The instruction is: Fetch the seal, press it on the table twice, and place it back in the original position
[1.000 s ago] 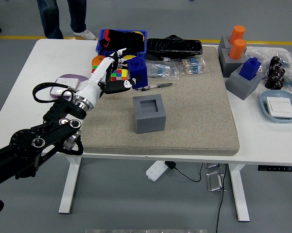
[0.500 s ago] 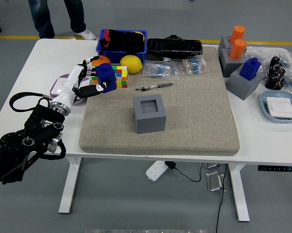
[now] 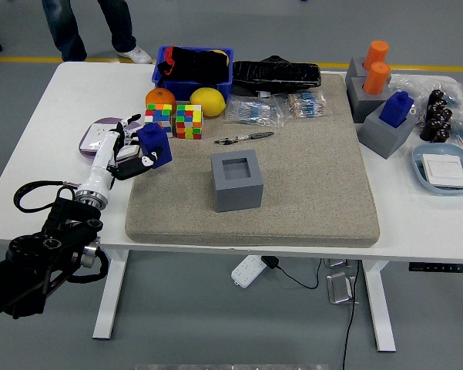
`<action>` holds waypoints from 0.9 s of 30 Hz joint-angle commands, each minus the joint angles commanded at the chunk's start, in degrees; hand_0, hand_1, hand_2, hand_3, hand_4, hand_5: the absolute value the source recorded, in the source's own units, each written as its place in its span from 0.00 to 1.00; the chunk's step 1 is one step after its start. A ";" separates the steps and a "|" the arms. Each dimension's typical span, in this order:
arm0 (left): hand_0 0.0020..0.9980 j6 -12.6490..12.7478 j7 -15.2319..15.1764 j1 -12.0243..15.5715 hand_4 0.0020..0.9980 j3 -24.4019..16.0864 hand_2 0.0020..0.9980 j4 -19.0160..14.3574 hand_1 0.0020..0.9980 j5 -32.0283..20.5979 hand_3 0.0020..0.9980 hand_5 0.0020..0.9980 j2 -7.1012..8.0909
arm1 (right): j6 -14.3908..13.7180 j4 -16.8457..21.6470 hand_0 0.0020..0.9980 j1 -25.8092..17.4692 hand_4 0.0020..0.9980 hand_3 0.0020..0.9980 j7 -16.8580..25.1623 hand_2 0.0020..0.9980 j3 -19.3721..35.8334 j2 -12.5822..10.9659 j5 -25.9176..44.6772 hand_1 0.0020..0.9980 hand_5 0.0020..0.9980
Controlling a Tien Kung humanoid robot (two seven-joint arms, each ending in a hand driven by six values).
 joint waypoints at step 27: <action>0.86 0.43 -2.38 1.55 0.68 6.19 0.47 3.15 0.56 -4.46 0.89 0.00 -2.15 | -0.01 0.04 0.83 -0.09 0.79 0.70 0.03 0.73 -0.93 -0.06 0.07 0.74 0.59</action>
